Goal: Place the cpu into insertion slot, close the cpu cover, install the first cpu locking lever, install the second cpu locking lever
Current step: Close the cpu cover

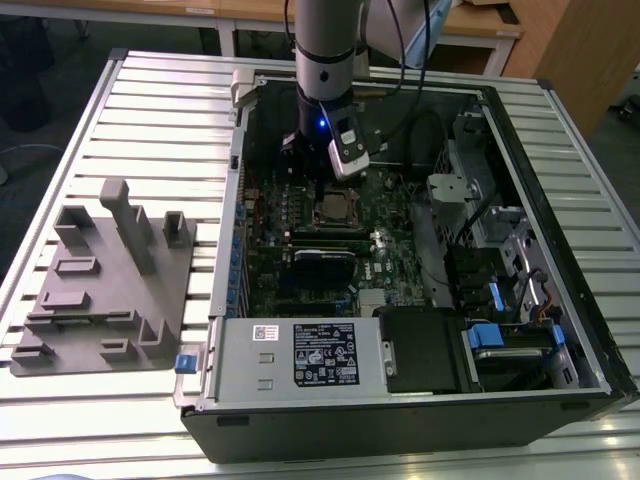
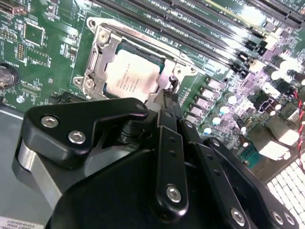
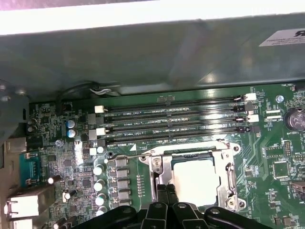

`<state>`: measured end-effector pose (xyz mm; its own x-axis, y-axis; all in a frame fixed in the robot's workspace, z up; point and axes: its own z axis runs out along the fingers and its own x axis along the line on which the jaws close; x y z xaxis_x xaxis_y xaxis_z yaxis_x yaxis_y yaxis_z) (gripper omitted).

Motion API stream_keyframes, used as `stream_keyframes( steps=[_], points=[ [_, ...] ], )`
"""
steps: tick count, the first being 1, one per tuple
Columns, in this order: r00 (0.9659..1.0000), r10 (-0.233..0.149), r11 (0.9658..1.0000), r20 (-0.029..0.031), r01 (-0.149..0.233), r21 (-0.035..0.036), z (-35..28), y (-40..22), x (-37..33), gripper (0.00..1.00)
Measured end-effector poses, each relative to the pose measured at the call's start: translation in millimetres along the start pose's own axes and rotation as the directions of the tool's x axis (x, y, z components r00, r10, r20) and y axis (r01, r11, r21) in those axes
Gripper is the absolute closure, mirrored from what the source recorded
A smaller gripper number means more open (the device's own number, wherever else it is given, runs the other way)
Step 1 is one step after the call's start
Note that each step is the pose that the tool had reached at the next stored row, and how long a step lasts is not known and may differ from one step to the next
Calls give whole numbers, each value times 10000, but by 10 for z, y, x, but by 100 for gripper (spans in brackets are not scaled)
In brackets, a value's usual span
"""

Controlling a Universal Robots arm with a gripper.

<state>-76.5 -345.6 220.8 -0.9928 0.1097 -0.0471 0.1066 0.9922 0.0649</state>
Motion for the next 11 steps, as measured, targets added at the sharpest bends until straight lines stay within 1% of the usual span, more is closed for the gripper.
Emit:
stream_keyframes(
  steps=[3,5,9,11],
  points=[
    [10000,0,10000,-1,0,2,-3,0,0,89],
    [10000,-1,10000,-2,1,4,-3,2,-18,89],
    [10000,-1,10000,-1,1,2,3,10,-90,89],
    [10000,1,10000,-1,-1,2,7,16,-139,89]
  ],
)
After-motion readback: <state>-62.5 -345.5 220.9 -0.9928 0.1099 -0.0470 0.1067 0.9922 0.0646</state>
